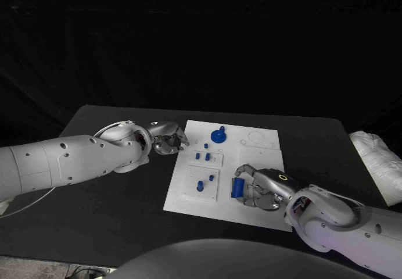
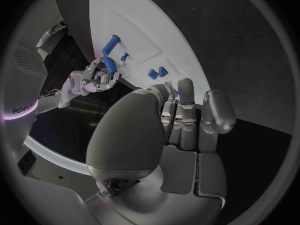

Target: Assemble the parts on the task board

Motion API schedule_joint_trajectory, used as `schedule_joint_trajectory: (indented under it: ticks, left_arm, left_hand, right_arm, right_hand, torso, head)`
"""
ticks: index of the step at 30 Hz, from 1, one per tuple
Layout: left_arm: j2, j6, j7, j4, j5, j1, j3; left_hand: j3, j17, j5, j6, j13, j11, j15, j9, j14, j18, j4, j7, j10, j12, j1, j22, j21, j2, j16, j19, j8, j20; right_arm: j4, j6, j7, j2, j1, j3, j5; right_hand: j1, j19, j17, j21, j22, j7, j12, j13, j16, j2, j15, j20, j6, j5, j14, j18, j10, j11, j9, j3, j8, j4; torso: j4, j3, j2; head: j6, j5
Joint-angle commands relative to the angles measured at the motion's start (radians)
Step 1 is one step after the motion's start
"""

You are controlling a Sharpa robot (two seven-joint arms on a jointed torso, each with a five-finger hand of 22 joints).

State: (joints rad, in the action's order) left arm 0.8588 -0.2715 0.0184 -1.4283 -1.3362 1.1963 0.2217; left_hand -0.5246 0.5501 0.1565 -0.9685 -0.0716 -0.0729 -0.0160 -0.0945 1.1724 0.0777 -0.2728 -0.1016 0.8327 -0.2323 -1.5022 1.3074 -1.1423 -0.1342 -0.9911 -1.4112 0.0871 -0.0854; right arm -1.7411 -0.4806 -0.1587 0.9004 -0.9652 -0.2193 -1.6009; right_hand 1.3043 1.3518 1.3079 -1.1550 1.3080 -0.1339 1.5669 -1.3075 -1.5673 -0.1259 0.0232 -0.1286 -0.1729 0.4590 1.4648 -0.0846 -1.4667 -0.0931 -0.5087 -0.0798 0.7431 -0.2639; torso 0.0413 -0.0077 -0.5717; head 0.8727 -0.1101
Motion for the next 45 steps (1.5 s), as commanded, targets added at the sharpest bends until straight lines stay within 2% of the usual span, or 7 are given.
schedule_joint_trajectory:
  ticks: [1,6,17,20,27,36,45]
  left_arm:
    - [-0.001,0.024,-0.004,-0.002,0.004,0.000,-0.001]
    - [-0.002,0.026,-0.005,-0.002,0.004,0.000,-0.001]
    - [-0.004,0.030,-0.006,0.000,0.005,-0.001,-0.001]
    - [-0.005,0.030,-0.006,0.000,0.005,-0.001,-0.001]
    - [-0.007,0.032,-0.007,0.001,0.005,-0.002,0.000]
    - [-0.008,0.036,-0.008,0.001,0.006,-0.003,0.000]
    - [-0.006,0.037,-0.009,0.000,0.006,-0.003,0.000]
  left_hand:
    - [-0.007,-0.001,0.002,-0.005,0.001,0.001,-0.002,-0.002,-0.005,0.006,0.001,-0.004,0.007,0.000,-0.006,0.154,0.005,0.003,0.003,0.003,0.005,-0.006]
    - [-0.007,-0.002,0.002,-0.005,0.001,0.001,-0.002,-0.002,-0.005,0.006,0.001,-0.004,0.007,0.000,-0.006,0.154,0.004,0.003,0.004,0.003,0.005,-0.006]
    - [-0.007,-0.004,0.002,-0.005,0.001,0.001,-0.002,-0.002,-0.006,0.006,0.001,-0.004,0.007,0.000,-0.006,0.153,0.006,0.003,0.005,0.004,0.005,-0.006]
    - [-0.007,-0.005,0.002,-0.005,0.001,0.001,-0.002,-0.002,-0.006,0.007,0.001,-0.004,0.007,0.000,-0.006,0.153,0.007,0.004,0.005,0.004,0.005,-0.006]
    - [-0.007,-0.004,0.003,-0.005,0.001,0.001,-0.002,-0.002,-0.006,0.007,0.001,-0.004,0.008,0.000,-0.006,0.153,0.007,0.004,0.005,0.004,0.005,-0.006]
    - [-0.008,-0.005,0.003,-0.005,0.001,0.001,-0.002,-0.002,-0.007,0.007,0.002,-0.003,0.008,0.000,-0.006,0.153,0.007,0.004,0.005,0.004,0.005,-0.006]
    - [-0.008,-0.006,0.003,-0.003,0.001,0.000,-0.002,-0.002,-0.007,0.007,0.002,-0.003,0.009,0.000,-0.007,0.153,0.007,0.004,0.006,0.004,0.004,-0.006]
  right_arm:
    - [0.000,0.018,-0.007,-0.001,0.001,-0.001,-0.016]
    - [0.001,0.020,-0.010,-0.001,0.001,-0.001,-0.015]
    - [0.002,0.023,-0.015,0.000,0.001,-0.001,-0.008]
    - [0.004,0.026,-0.017,-0.001,0.001,-0.001,-0.004]
    - [0.010,0.020,-0.012,-0.001,0.001,-0.001,0.010]
    - [0.013,0.003,0.002,-0.002,0.001,-0.001,0.024]
    - [0.010,-0.029,0.021,0.001,0.001,-0.001,0.038]
  right_hand:
    - [-0.007,-0.008,0.263,0.008,0.136,-0.049,0.004,-0.263,-0.003,-0.003,0.003,-0.002,0.011,-0.045,0.106,-0.010,-0.104,0.000,0.011,0.011,0.008,-0.002]
    - [-0.008,-0.008,0.263,0.009,0.136,-0.050,0.004,-0.263,-0.003,-0.003,0.004,-0.003,0.013,-0.085,0.106,-0.010,-0.104,-0.001,0.024,0.019,0.017,-0.011]
    - [-0.011,-0.008,0.263,0.012,0.136,-0.050,0.004,-0.263,-0.003,0.009,0.005,-0.005,0.007,-0.100,0.106,-0.011,-0.104,-0.003,0.032,0.020,0.032,-0.017]
    - [-0.006,-0.008,0.263,0.014,0.135,-0.048,0.004,-0.263,-0.003,0.021,0.006,-0.005,-0.003,-0.073,0.106,-0.011,-0.104,-0.003,0.035,0.016,0.047,-0.012]
    - [-0.012,-0.007,0.263,0.014,0.136,-0.041,0.004,-0.263,-0.003,0.045,0.001,-0.002,-0.037,0.039,0.106,-0.011,-0.104,0.003,0.047,0.008,0.089,-0.008]
    - [-0.022,-0.003,0.263,0.010,0.138,-0.032,0.004,-0.263,-0.003,0.058,-0.007,0.005,-0.086,0.146,0.106,-0.010,-0.104,0.012,0.073,-0.009,0.113,-0.007]
    - [-0.044,0.002,0.263,0.003,0.140,-0.026,0.004,-0.263,-0.003,0.066,-0.013,0.010,-0.128,0.173,0.106,-0.009,-0.104,0.019,0.092,-0.018,0.121,-0.019]
  torso:
    - [0.0005,0.0001,-0.001]
    - [0.0002,0.0006,0.000]
    - [0.0010,0.0003,0.000]
    - [0.0005,0.0002,0.000]
    - [-0.0005,0.0007,0.000]
    - [0.0003,0.0000,0.000]
    - [0.0010,0.0002,-0.001]
  head:
    - [0.000,-0.001]
    - [0.000,-0.001]
    - [0.000,0.000]
    - [0.000,0.001]
    - [0.000,-0.001]
    - [0.000,-0.002]
    - [0.000,-0.003]
